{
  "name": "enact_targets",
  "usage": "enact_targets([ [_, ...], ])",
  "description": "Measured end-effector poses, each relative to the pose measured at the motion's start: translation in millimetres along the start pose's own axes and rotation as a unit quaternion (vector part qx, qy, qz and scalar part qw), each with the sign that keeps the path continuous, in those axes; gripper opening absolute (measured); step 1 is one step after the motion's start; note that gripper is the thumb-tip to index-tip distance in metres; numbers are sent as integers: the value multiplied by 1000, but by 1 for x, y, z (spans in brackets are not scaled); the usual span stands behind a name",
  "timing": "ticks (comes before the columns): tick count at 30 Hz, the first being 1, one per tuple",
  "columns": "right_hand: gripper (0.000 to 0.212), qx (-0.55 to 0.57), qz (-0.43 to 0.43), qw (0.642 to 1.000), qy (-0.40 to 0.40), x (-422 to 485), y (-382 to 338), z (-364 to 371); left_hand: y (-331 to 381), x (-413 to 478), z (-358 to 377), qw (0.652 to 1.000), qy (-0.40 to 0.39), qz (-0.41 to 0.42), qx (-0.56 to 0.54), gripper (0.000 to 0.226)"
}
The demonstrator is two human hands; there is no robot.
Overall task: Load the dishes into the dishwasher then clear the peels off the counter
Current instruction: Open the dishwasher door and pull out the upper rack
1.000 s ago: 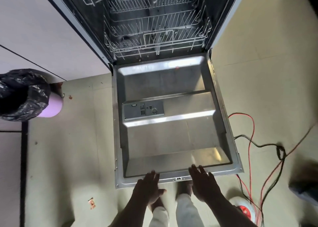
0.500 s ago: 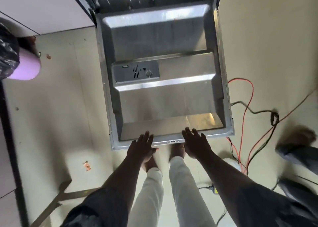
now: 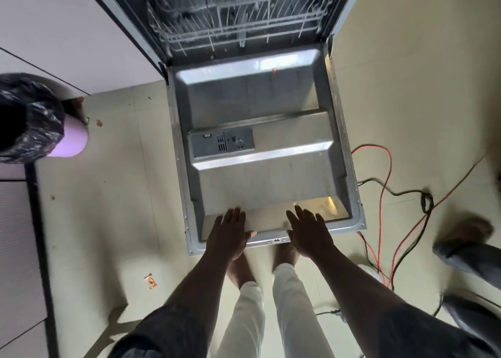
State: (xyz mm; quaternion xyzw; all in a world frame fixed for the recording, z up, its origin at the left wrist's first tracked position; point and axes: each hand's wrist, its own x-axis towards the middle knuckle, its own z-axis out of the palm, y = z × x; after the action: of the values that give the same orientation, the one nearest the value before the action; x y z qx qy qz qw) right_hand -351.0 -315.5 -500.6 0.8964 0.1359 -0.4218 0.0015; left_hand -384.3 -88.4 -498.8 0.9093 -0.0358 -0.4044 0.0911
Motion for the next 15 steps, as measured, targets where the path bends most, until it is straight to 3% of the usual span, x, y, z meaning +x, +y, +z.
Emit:
enact_targets([
  [9,62,-15,-29,992,118,-9,-27,-170,2,-23,-157,991,133,-3,-23,78],
  [15,62,-17,-56,974,218,-8,-36,-294,-4,-29,-272,965,259,18,-26,71],
])
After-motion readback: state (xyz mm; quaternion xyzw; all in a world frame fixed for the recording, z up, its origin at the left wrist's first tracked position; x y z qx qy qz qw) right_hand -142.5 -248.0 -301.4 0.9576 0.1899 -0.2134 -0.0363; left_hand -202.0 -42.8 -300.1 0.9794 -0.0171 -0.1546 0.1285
